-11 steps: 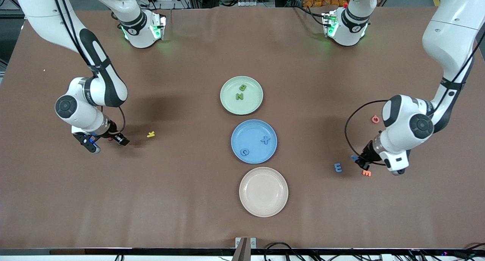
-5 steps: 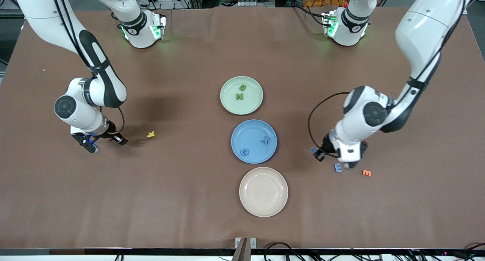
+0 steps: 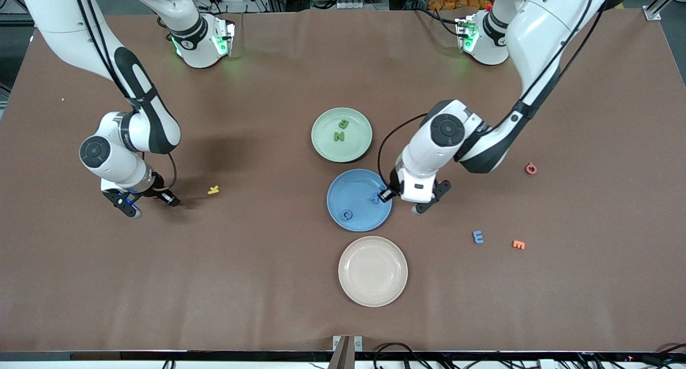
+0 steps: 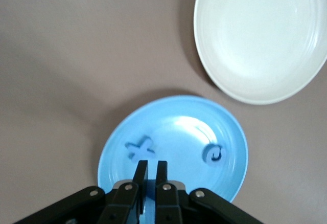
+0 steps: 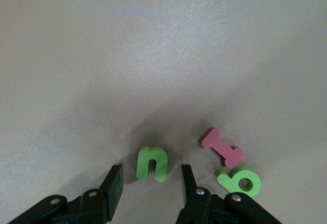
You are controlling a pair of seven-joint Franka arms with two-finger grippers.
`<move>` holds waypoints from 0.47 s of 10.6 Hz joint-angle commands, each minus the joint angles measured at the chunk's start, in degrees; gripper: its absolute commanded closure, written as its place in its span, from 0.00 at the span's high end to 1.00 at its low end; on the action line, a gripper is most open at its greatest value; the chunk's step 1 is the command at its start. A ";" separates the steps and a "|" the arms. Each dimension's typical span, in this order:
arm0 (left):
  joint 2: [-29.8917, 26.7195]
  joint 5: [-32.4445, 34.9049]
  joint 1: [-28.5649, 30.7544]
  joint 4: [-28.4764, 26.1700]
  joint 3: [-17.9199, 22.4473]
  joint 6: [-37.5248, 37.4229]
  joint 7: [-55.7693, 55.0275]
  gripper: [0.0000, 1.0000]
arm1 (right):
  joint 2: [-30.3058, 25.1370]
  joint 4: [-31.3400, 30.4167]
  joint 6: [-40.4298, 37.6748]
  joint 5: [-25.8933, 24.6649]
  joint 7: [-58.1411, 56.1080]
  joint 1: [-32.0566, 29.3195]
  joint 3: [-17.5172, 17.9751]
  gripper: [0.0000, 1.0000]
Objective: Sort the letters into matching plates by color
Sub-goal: 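Carry the blue i onto the blue plate with the left gripper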
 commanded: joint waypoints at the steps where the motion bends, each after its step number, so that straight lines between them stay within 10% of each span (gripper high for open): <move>1: 3.14 1.02 -3.23 3.36 0.59 1.03 -1.01 0.00 | 0.75 0.07 1.59 -0.78 -1.39 -0.46 0.06 0.52; 3: 3.94 1.54 -5.17 4.51 0.68 1.12 -0.23 0.00 | 0.67 0.15 1.60 -0.78 -1.48 -0.47 0.06 0.43; 5: 3.94 6.09 -8.59 5.83 4.61 1.12 1.18 1.00 | 0.67 0.16 1.60 -0.78 -1.48 -0.47 -0.03 0.26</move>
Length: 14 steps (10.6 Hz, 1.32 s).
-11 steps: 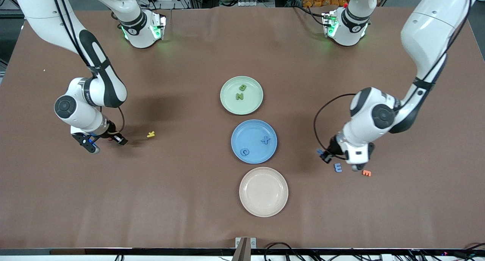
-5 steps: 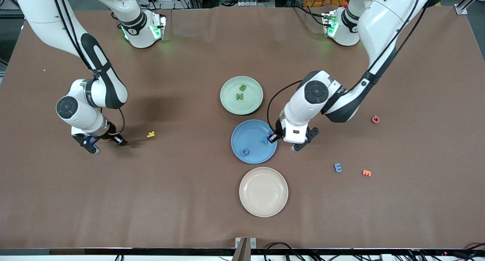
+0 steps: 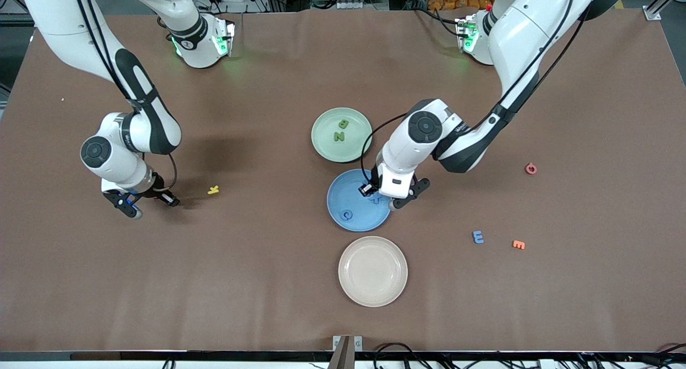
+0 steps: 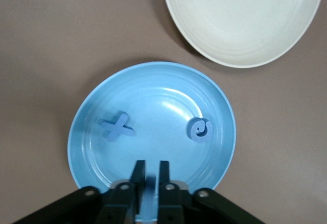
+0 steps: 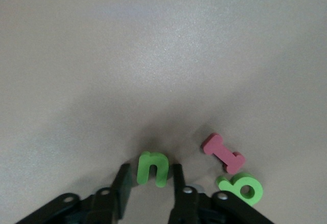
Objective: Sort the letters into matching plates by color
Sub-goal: 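Carry the blue i onto the blue plate with the left gripper, then grasp the green n with the right gripper while the left gripper withdraws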
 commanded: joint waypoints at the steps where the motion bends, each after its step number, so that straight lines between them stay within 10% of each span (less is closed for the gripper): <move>1: 0.92 5.86 -5.50 4.18 5.52 0.27 1.04 1.00 | 0.11 0.12 0.45 -0.79 -0.53 -0.38 0.05 0.14; 3: 0.57 6.04 -7.27 4.54 8.08 0.27 0.96 1.00 | -0.41 0.03 0.19 -0.70 -0.62 -0.20 0.05 0.00; 14: -0.48 8.68 6.95 4.37 7.82 -12.73 29.57 1.00 | -8.06 2.84 -10.80 7.30 8.05 8.66 0.23 0.00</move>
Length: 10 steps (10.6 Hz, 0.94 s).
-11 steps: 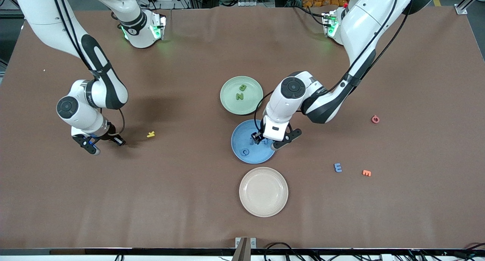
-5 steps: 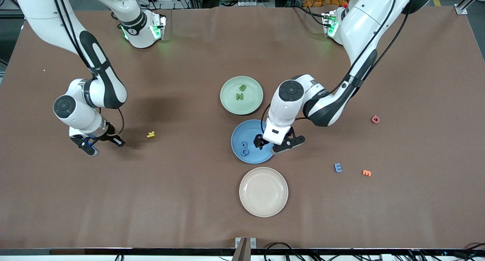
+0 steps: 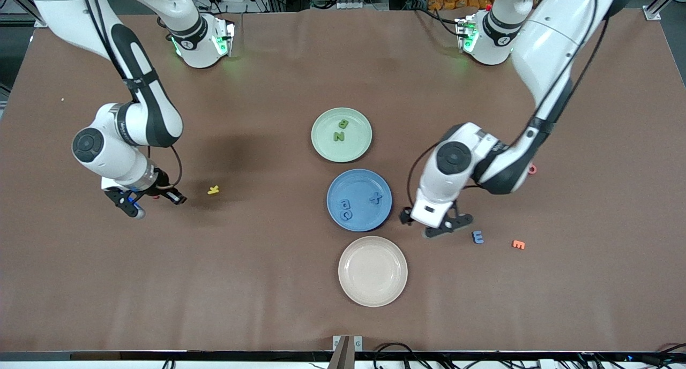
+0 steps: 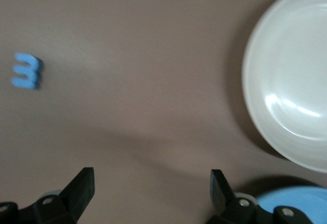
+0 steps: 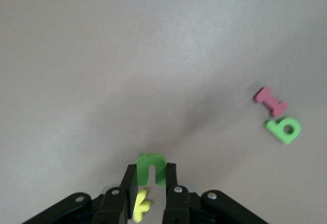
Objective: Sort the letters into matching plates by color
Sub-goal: 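Grasp the green n with the right gripper while the left gripper withdraws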
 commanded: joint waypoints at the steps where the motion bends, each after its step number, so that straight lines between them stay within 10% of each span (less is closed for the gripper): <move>1: -0.40 -0.36 5.32 -0.20 -0.64 -2.40 9.97 1.00 | -1.02 0.91 -1.49 1.50 8.45 5.15 0.22 0.00; 10: 1.18 -9.32 12.71 0.07 1.37 -3.02 28.90 1.00 | -0.23 1.53 -1.06 1.50 24.80 18.00 4.86 0.00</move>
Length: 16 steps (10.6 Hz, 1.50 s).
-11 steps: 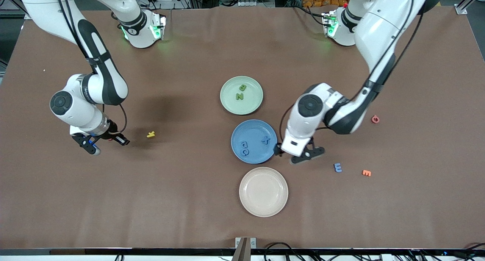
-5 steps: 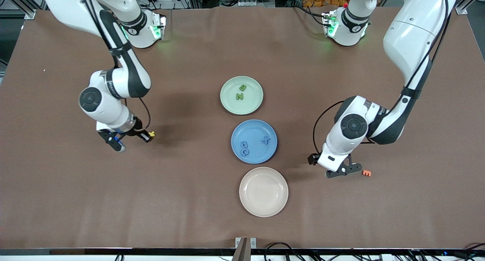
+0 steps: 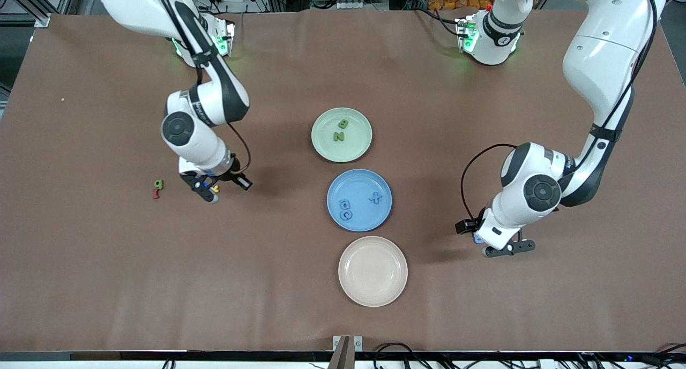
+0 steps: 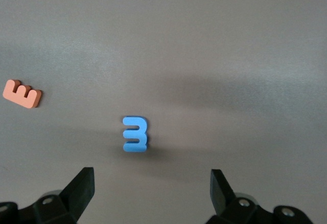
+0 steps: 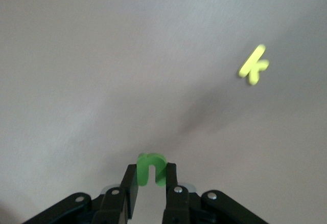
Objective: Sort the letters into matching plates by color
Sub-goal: 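Place the n on the green plate while the left gripper grasps blue m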
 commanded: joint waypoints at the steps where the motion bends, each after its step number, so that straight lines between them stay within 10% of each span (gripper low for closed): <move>1: 1.13 -1.69 -0.23 0.15 1.50 -0.64 1.16 1.00 | -0.06 0.55 0.12 0.44 5.47 0.52 4.34 0.00; 16: 5.70 1.74 -4.79 1.37 8.08 4.19 -2.54 1.00 | 6.61 6.25 0.39 -0.35 25.25 18.09 8.58 0.00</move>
